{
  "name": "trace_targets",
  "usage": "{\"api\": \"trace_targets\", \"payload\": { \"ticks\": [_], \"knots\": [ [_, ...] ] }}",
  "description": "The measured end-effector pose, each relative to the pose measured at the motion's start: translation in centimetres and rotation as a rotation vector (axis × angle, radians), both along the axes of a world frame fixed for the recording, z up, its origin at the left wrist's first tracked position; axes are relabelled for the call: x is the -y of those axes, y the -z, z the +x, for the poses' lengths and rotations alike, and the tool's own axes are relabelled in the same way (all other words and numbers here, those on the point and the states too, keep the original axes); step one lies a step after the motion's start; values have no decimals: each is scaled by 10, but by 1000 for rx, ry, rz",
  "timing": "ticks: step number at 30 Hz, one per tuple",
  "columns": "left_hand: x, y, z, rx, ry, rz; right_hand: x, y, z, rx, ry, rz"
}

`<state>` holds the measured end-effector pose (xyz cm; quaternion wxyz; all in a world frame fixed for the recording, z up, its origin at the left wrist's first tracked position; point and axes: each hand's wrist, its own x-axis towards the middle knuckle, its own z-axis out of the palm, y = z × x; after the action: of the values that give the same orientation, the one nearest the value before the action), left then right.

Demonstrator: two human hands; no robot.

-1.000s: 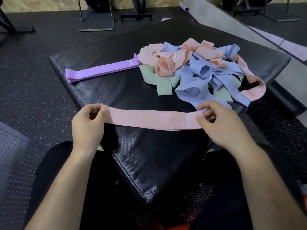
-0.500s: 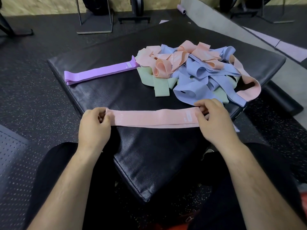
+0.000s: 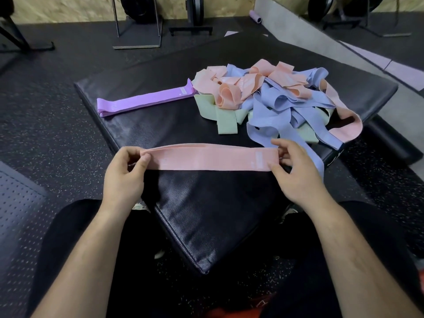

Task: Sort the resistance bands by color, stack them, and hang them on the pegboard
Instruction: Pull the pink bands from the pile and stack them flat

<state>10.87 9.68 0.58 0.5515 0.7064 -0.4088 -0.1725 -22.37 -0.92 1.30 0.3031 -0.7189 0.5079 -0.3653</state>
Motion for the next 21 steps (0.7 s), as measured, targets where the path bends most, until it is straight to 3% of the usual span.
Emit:
{"api": "trace_targets", "payload": {
  "ticks": [5,8,12,18,21],
  "knots": [
    [-2,-4,0,-74,-73,-70,2,-13,3,260,43,2],
    [-1,-8,-3,-113,-83,-93,4,-17,1,230,65,38],
    [6,-3,-6,115,-86,83,4,-6,3,-48,0,-13],
    [12,0,-17,507,-144,197,5,-2,-5,-239,-121,-99],
    [15,-3,-40,650,85,80,3,-4,-8,-303,-154,-84]
  ]
}}
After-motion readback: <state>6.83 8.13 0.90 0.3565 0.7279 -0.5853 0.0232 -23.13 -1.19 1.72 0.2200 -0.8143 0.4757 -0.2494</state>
